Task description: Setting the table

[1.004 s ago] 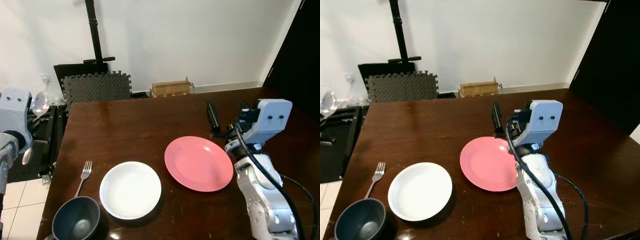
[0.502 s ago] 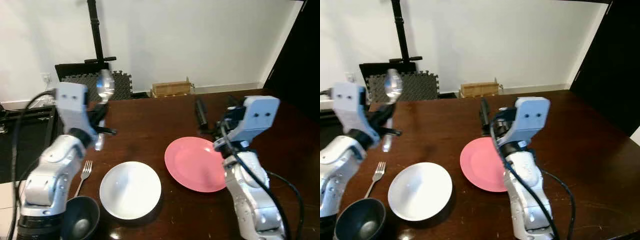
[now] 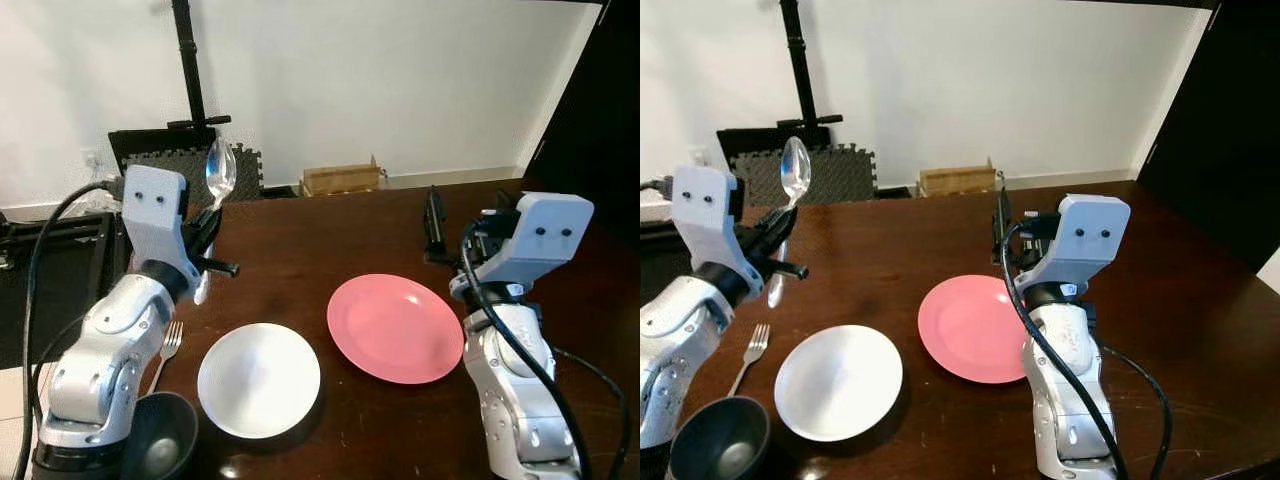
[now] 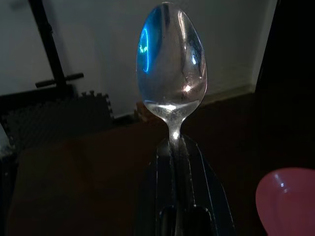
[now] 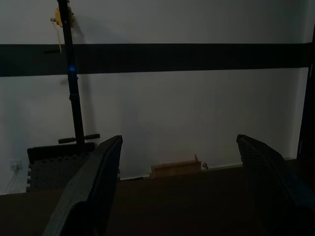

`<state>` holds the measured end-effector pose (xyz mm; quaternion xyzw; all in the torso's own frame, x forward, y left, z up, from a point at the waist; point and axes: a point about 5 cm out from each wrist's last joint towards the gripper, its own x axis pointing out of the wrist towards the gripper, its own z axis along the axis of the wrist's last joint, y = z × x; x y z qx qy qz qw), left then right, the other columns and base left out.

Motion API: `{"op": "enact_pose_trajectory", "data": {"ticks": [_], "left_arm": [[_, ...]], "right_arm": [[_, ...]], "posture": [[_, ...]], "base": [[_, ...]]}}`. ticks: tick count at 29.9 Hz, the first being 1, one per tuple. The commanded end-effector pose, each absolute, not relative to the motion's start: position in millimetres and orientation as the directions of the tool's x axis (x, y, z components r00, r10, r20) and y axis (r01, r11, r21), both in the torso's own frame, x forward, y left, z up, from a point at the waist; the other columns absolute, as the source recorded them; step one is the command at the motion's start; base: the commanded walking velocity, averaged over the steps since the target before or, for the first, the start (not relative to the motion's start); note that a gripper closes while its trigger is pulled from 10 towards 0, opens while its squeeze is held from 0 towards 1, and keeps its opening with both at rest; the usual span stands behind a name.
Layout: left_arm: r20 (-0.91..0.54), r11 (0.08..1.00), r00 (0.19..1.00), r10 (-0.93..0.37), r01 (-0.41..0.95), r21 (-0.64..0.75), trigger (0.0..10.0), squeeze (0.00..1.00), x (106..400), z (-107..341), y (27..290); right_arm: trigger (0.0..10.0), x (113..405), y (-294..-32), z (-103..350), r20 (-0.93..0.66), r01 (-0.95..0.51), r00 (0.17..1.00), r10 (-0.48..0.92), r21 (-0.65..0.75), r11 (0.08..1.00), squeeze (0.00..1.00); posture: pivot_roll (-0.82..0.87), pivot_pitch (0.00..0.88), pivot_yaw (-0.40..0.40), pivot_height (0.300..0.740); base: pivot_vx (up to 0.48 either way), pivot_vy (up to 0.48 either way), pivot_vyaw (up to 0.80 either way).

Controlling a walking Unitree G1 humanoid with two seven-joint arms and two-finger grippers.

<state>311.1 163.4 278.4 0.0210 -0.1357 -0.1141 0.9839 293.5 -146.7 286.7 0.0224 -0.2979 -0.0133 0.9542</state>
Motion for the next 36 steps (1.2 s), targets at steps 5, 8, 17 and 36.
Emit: {"op": "enact_pose_trajectory", "data": {"ticks": [5,8,17,36], "left_arm": [[0.256,0.974,0.940,-0.226,0.213,0.078,10.0,0.00,309.1,275.7,160.2],[0.256,0.974,0.940,-0.227,0.213,0.082,10.0,0.00,309.2,275.5,159.2],[0.258,0.973,0.938,-0.230,0.214,0.087,10.0,0.00,309.7,275.9,157.9],[0.248,0.972,0.941,-0.231,0.213,0.096,10.0,0.00,310.9,274.4,156.9]], "right_arm": [[10.0,291.9,-149.3,284.9,0.567,0.027,0.822,-0.053,0.053,0.998,0.00],[10.0,291.2,-149.9,284.6,0.566,0.029,0.823,-0.053,0.051,0.998,0.00],[10.0,290.5,-150.9,283.3,0.561,0.033,0.826,-0.054,0.047,0.998,0.00],[10.0,291.3,-151.7,282.2,0.558,0.035,0.828,-0.055,0.046,0.998,0.00]], "posture": [[0.06,0.038,0.025,0.740],[0.06,0.047,0.026,0.740],[0.05,0.049,0.025,0.740],[0.06,0.049,0.025,0.740]], "base": [[0.000,0.000,0.00],[0.000,0.000,0.00],[-0.239,0.000,0.00],[-0.400,0.000,0.00]]}}
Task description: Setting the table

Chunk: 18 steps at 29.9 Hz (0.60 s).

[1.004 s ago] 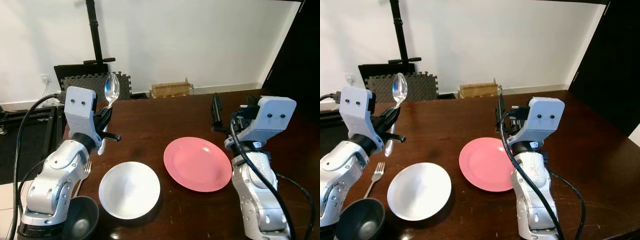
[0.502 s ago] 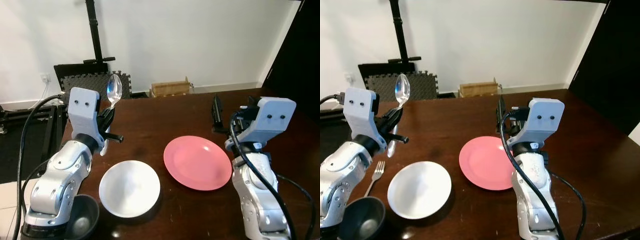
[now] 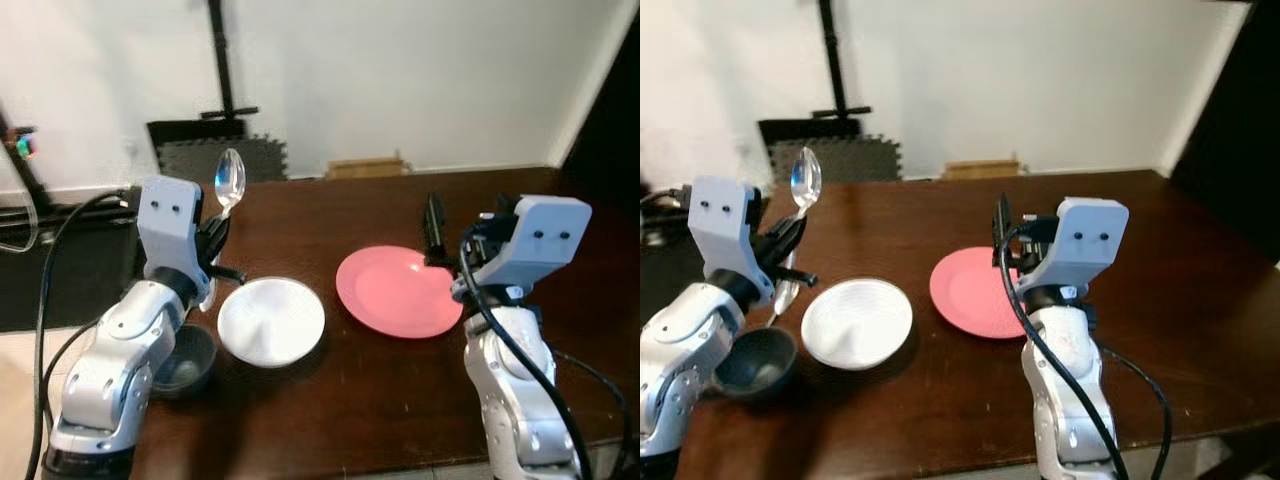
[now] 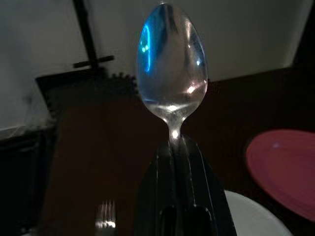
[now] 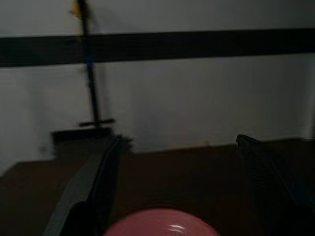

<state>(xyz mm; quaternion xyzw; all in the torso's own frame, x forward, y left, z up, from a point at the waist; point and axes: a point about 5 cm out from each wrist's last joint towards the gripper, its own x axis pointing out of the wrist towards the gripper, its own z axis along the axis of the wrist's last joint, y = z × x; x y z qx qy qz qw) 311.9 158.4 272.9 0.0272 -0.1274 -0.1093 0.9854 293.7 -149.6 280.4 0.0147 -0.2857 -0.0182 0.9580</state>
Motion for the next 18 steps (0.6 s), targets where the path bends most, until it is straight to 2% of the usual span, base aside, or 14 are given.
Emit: {"op": "enact_pose_trajectory", "data": {"ticks": [1,18], "left_arm": [[0.246,0.973,0.942,-0.228,0.211,0.096,10.0,0.00,311.1,274.1,157.3],[0.237,0.972,0.944,-0.231,0.216,0.089,10.0,0.00,312.4,271.1,156.7]], "right_arm": [[10.0,291.2,-151.8,282.1,0.557,0.036,0.828,-0.055,0.046,0.998,0.00],[10.0,290.9,-150.9,281.1,0.555,0.028,0.830,-0.046,0.041,0.999,0.00]], "posture": [[0.06,0.051,0.026,0.740],[0.05,0.044,0.026,0.740]], "base": [[0.000,0.000,0.00],[0.000,0.000,0.00]]}}
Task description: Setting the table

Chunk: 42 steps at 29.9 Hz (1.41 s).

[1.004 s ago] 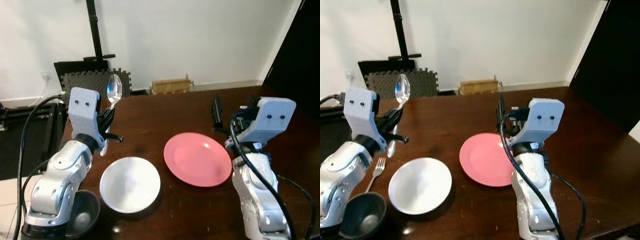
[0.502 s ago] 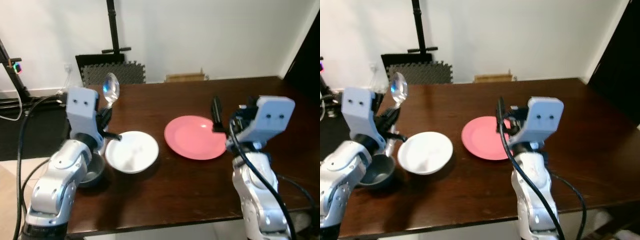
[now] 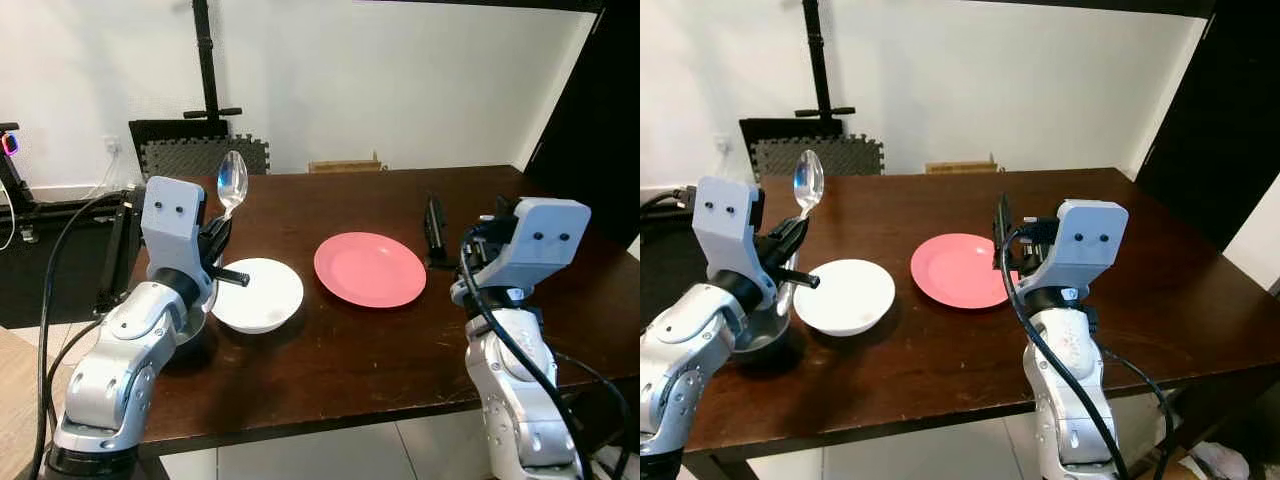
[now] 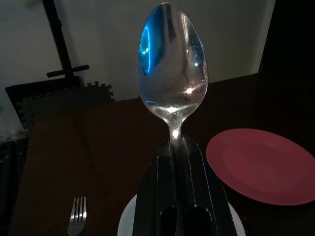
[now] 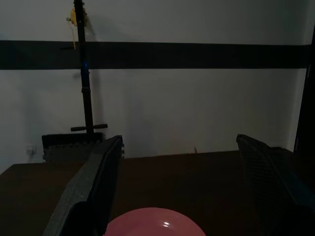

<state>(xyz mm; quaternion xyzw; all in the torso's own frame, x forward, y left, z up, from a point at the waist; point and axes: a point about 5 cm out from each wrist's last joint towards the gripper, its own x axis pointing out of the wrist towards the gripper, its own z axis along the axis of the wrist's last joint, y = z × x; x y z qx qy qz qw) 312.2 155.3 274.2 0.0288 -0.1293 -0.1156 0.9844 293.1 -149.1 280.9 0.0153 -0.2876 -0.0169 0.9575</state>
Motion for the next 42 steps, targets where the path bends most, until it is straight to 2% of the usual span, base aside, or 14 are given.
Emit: {"op": "enact_pose_trajectory", "data": {"ticks": [1,10,23,26,27,38,42], "left_arm": [[0.237,0.974,0.945,-0.224,0.210,0.082,10.0,0.00,312.9,270.9,157.3],[0.231,0.979,0.951,-0.204,0.194,0.064,10.0,0.00,313.7,269.7,159.5],[0.220,0.983,0.958,-0.184,0.178,0.048,10.0,0.00,314.4,268.0,161.8],[0.220,0.983,0.958,-0.186,0.180,0.048,10.0,0.00,314.2,267.6,161.6],[0.219,0.982,0.958,-0.186,0.180,0.049,10.0,0.00,314.1,267.4,161.4],[0.217,0.982,0.958,-0.186,0.179,0.053,10.0,0.00,314.3,267.5,161.0],[0.213,0.983,0.959,-0.185,0.177,0.055,10.0,0.00,314.8,267.2,161.1]], "right_arm": [[10.0,291.0,-150.7,281.2,0.556,0.027,0.830,-0.045,0.041,0.999,0.00],[10.0,291.3,-149.8,281.1,0.556,0.019,0.830,-0.038,0.040,0.999,0.00],[10.0,292.3,-146.9,280.2,0.546,0.001,0.837,-0.020,0.034,0.999,0.00],[10.0,292.5,-147.3,279.4,0.542,0.006,0.840,-0.024,0.035,0.999,0.00],[10.0,292.5,-147.6,279.2,0.541,0.008,0.841,-0.025,0.034,0.999,0.04],[10.0,293.0,-149.7,278.2,0.533,0.019,0.846,-0.034,0.035,0.999,0.02],[10.0,293.2,-150.0,277.6,0.528,0.020,0.848,-0.039,0.041,0.999,0.01]], "posture": [[0.05,0.044,0.026,0.740],[0.05,0.042,0.024,0.740],[0.06,0.049,0.022,0.740],[0.06,0.050,0.022,0.740],[0.06,0.050,0.022,0.740],[0.05,0.053,0.025,0.740],[0.05,0.054,0.025,0.740]], "base": [[0.000,0.000,0.00],[0.000,0.000,0.00],[-0.287,0.387,0.00],[-0.266,0.404,0.74],[-0.266,0.401,0.80],[-0.213,0.409,0.79],[0.000,0.360,0.00]]}}
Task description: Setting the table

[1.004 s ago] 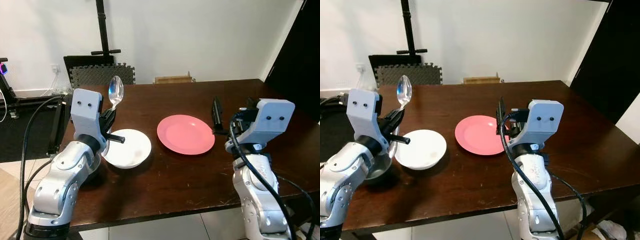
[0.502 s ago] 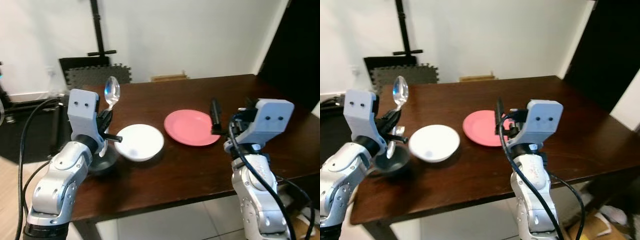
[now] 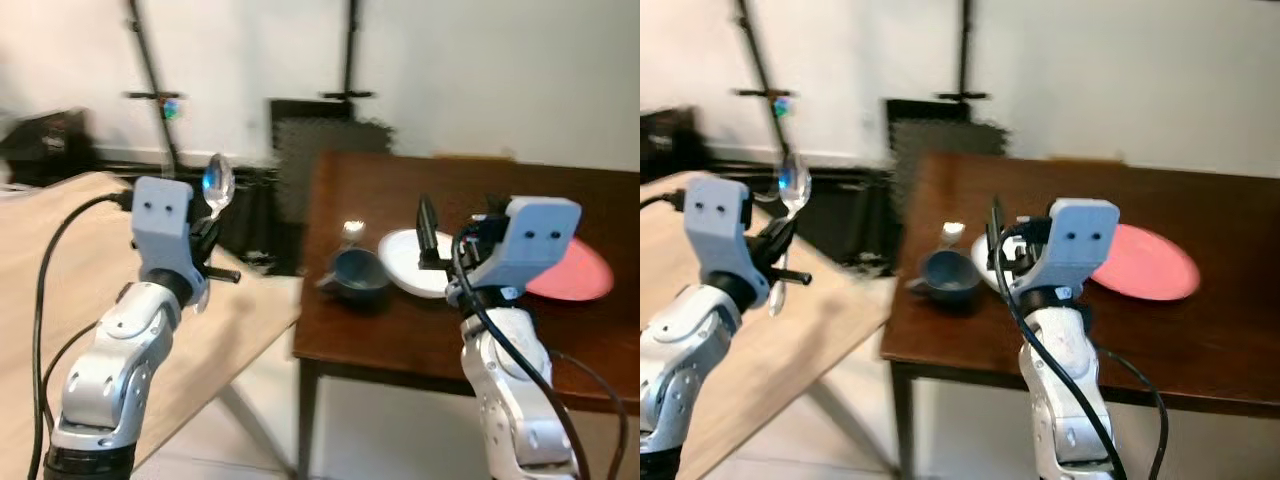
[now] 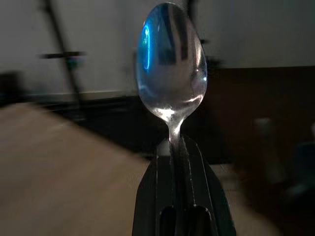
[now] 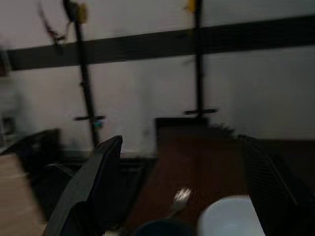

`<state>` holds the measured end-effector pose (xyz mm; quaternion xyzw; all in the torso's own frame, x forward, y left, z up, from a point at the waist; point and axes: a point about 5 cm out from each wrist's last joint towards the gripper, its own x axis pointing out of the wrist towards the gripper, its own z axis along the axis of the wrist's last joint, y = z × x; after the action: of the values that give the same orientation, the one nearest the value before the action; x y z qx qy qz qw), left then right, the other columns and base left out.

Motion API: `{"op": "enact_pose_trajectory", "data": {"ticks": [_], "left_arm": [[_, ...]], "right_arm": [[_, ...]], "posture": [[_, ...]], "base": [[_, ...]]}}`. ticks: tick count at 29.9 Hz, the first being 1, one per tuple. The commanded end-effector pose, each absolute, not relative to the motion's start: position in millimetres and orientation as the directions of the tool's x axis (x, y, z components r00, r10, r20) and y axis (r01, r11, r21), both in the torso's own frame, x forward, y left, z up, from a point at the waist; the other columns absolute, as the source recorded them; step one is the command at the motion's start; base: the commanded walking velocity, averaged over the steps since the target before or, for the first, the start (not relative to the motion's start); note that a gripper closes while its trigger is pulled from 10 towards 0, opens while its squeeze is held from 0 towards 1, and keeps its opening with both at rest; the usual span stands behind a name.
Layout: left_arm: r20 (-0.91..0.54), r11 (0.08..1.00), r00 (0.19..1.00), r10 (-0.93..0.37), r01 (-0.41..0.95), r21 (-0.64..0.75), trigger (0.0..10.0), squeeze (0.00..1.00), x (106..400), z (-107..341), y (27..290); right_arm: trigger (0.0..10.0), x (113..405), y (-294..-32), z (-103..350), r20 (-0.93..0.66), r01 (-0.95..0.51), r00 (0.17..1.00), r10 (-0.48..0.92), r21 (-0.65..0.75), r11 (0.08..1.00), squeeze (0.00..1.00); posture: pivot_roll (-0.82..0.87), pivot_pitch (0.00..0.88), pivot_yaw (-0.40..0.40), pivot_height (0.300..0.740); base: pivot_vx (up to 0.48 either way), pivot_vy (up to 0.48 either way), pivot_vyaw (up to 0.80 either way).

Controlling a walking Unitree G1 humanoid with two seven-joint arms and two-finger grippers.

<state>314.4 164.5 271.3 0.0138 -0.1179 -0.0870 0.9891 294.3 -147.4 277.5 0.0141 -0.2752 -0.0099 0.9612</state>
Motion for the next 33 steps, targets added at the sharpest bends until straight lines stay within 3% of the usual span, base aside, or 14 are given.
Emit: {"op": "enact_pose_trajectory", "data": {"ticks": [1,24,29,33], "left_arm": [[0.213,0.983,0.959,-0.185,0.177,0.056,10.0,0.00,314.9,267.2,161.0],[0.191,0.986,0.968,-0.164,0.154,0.065,10.0,0.00,317.9,264.5,162.8],[0.187,0.986,0.969,-0.161,0.151,0.066,10.0,0.00,318.1,264.0,163.2],[0.186,0.987,0.969,-0.160,0.150,0.066,10.0,0.00,318.7,263.9,163.2]], "right_arm": [[10.0,293.4,-150.1,277.3,0.527,0.020,0.849,-0.041,0.045,0.999,0.01],[10.0,294.5,-151.2,275.7,0.514,0.022,0.856,-0.051,0.063,0.998,0.02],[10.0,295.3,-151.8,274.7,0.507,0.032,0.860,-0.055,0.054,0.998,0.10],[10.0,295.8,-151.8,274.7,0.506,0.031,0.861,-0.054,0.055,0.998,0.10]], "posture": [[0.05,0.054,0.025,0.740],[0.06,0.053,0.029,0.740],[0.06,0.053,0.029,0.740],[0.06,0.051,0.029,0.740]], "base": [[0.000,0.000,0.00],[0.000,0.000,0.00],[0.000,0.000,0.79],[0.000,0.000,0.79]]}}
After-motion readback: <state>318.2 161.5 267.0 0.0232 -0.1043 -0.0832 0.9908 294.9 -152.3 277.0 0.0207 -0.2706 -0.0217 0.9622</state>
